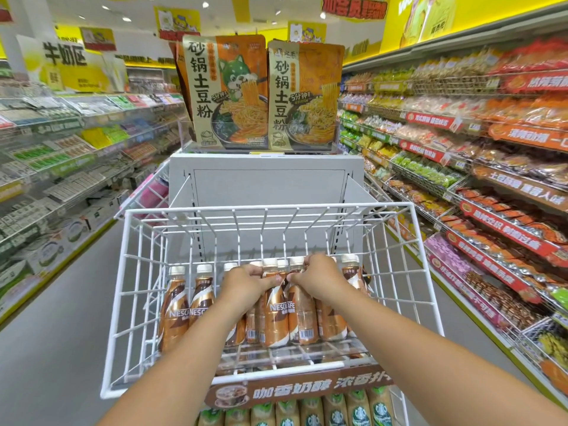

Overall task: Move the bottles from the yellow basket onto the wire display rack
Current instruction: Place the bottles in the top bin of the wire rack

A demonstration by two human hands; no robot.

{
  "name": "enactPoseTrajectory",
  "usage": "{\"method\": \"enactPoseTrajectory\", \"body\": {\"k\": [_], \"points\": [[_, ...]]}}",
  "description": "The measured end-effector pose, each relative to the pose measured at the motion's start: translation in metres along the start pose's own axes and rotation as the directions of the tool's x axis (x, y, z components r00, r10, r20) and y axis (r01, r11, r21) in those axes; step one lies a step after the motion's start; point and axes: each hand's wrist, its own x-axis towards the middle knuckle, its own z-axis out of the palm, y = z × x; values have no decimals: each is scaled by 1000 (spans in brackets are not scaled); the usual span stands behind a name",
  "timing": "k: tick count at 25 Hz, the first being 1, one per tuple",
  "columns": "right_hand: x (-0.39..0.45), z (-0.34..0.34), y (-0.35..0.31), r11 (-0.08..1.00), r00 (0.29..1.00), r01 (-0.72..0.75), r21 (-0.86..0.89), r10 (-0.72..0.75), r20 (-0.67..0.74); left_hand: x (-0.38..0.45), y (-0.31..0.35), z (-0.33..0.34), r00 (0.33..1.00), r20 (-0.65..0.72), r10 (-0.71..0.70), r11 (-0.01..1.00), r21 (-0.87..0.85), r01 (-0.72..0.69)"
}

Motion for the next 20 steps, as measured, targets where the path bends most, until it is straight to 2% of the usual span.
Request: {"method": "enactPoseTrajectory", "body": {"k": [5, 8, 10, 12, 15, 17, 20], "points": [[-12, -3, -3, 996, 996, 63, -63, -67, -64, -5, 4, -8, 998, -28, 53, 998, 20, -52], [-21, -5, -1, 988, 982, 116, -102, -130, -137, -11, 3, -19, 981, -61, 184, 966, 194, -169], [-30, -8, 0, 971, 975, 153, -185, -179, -134, -13, -1, -28, 942, -47, 333, 863, 418, -284], [-41, -10, 2, 923, 962, 194, -333, -246, -122, -12, -5, -35, 886, 52, 460, 674, 629, -387], [-57, -6, 6, 848, 953, 217, -483, -292, -85, -14, -6, -41, 842, 198, 502, 444, 777, -447], [-68, -3, 9, 792, 953, 226, -568, -300, -39, -21, -8, -42, 841, 229, 490, 382, 811, -444], [-87, -3, 18, 726, 951, 244, -643, -310, 11, -45, -9, -42, 852, 244, 462, 341, 838, -425]]}}
